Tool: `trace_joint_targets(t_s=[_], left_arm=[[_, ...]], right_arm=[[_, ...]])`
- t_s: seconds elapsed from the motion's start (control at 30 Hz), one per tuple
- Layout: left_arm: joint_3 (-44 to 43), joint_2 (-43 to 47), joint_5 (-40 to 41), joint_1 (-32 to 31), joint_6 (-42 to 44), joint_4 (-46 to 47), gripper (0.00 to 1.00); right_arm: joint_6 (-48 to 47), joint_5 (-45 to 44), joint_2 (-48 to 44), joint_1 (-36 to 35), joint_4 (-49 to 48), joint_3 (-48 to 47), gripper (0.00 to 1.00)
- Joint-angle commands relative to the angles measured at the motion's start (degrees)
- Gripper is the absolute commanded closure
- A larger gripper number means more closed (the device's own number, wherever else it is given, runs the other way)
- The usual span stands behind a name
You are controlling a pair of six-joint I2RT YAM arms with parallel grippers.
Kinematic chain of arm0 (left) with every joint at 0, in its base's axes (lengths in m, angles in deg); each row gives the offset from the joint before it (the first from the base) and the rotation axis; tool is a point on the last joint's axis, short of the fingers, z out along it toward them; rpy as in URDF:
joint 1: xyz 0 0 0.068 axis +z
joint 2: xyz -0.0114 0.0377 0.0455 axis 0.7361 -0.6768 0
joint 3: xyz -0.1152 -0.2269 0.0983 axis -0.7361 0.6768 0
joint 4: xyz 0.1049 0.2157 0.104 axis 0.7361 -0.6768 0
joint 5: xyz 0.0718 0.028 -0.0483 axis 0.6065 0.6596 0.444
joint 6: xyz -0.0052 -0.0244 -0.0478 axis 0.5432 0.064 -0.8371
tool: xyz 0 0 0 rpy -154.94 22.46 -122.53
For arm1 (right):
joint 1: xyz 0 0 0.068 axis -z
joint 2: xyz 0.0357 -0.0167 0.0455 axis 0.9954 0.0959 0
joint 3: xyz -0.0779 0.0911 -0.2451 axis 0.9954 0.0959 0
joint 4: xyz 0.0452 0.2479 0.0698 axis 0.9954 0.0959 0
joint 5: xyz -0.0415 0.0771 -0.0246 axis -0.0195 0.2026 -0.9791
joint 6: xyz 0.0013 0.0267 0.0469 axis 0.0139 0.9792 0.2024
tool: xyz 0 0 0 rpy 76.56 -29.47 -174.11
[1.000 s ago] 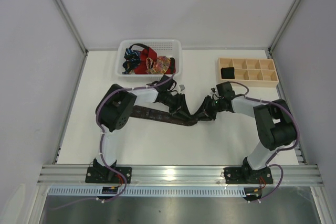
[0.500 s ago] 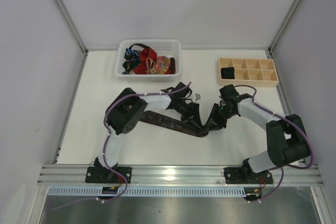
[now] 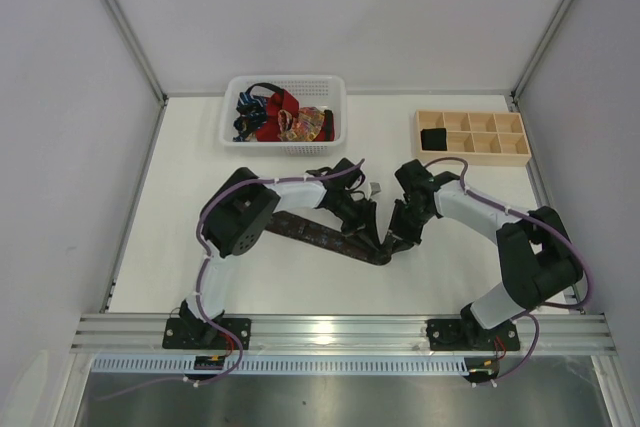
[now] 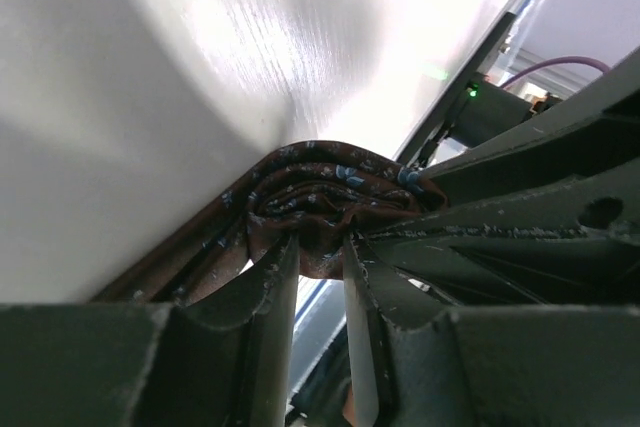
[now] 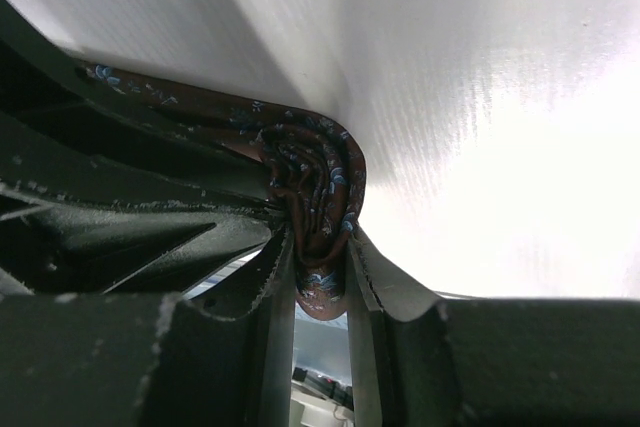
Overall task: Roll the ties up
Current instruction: Roll the tie
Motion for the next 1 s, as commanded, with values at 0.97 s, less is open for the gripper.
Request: trace_joint_targets(t_s=[0.97], left_arm=[[2.5, 8.8, 10.2, 3.3, 9.7, -6.4, 0.85]], right_arm=[[1.8, 2.6, 1.6, -0.6, -3.3, -4.7, 0.96]])
